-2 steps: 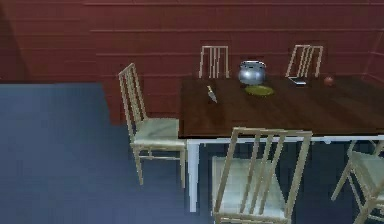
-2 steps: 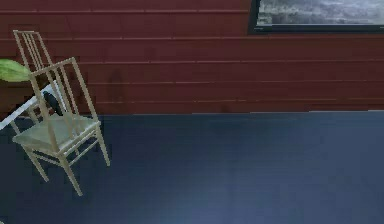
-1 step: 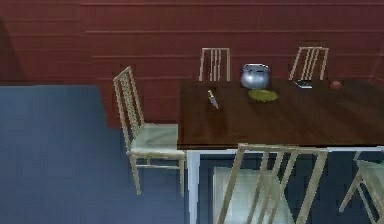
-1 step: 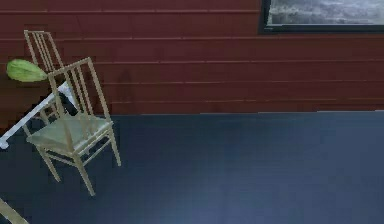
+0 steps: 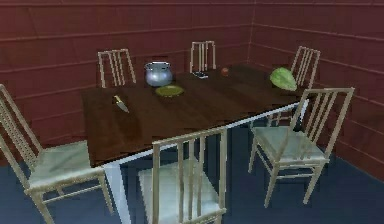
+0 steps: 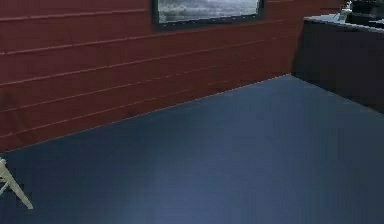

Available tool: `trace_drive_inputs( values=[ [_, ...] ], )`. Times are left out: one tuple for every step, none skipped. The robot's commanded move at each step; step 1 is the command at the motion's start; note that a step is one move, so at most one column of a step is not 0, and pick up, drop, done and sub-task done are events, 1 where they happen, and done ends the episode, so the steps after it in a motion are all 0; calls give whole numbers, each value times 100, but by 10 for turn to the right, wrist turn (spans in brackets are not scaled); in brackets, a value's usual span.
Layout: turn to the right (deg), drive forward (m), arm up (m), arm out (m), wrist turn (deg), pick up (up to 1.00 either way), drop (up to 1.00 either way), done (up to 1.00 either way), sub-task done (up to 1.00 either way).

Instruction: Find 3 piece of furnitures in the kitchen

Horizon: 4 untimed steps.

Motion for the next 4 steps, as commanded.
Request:
trace_drive_inputs(
  values=[
    [0,0,0,0,0,0,0,0,100],
    [450,0,0,0,0,0,0,0,0],
    [150,0,0,0,0,0,0,0,0],
    [0,45,0,0,0,0,0,0,0]
  ],
)
